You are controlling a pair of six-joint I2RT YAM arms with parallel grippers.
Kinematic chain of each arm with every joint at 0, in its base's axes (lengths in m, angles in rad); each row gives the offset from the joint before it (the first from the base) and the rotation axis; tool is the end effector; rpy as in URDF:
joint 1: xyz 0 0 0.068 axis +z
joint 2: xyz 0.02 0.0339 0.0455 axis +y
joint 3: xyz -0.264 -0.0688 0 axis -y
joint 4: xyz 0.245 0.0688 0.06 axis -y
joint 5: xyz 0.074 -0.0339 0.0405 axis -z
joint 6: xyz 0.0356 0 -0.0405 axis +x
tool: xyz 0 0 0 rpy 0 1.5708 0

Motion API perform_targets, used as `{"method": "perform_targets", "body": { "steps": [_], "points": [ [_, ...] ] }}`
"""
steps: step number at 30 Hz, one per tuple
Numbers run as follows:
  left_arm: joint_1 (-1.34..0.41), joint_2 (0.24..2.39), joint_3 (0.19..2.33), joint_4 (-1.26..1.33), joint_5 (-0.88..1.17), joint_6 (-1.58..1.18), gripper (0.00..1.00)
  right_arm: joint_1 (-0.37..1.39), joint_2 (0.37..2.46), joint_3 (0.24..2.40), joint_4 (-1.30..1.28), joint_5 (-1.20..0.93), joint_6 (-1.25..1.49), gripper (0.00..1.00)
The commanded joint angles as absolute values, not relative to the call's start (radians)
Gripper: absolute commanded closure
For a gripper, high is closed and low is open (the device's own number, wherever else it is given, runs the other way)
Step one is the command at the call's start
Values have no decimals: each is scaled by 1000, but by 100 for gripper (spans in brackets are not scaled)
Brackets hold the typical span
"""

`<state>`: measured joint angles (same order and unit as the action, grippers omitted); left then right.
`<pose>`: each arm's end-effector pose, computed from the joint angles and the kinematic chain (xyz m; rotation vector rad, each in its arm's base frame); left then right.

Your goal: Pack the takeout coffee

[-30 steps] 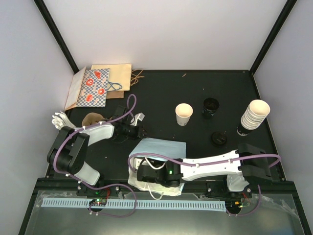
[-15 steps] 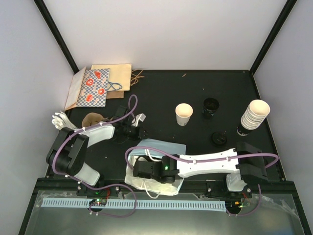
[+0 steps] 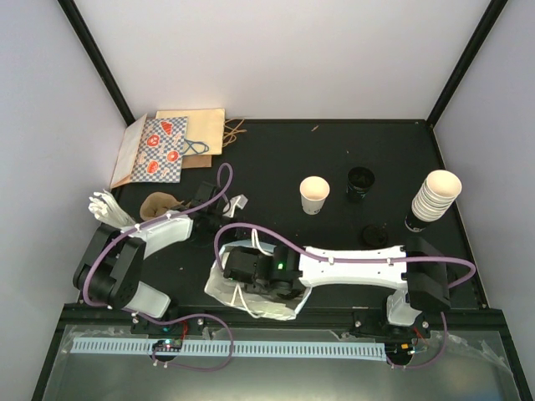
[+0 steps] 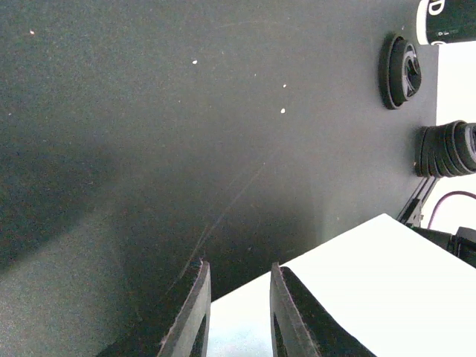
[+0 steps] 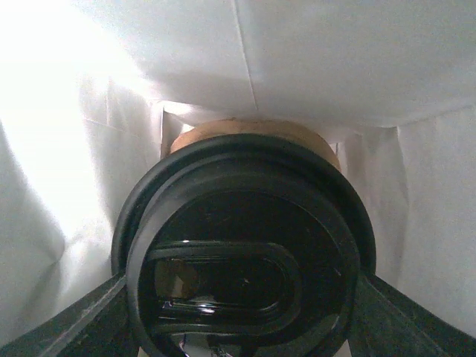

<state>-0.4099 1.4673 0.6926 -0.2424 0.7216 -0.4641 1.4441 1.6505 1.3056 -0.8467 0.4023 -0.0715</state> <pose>0.2316 -0.1263 0.1619 0.2145 2.6860 -1.2381 0.0557 0.3270 0.2511 -1.7111 1.9561 -0.0938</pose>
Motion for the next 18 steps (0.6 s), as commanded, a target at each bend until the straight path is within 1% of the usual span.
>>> {"method": "perform_targets", "body": {
  "steps": [1,18],
  "points": [
    [-415,1455,684,-247,727,-470,76,1418,1680,1319,-909,282,-61,58],
    [-416,1485,692,-244,713,-467,75,1322,1710,1323,-917,112,-72,58]
  ]
}}
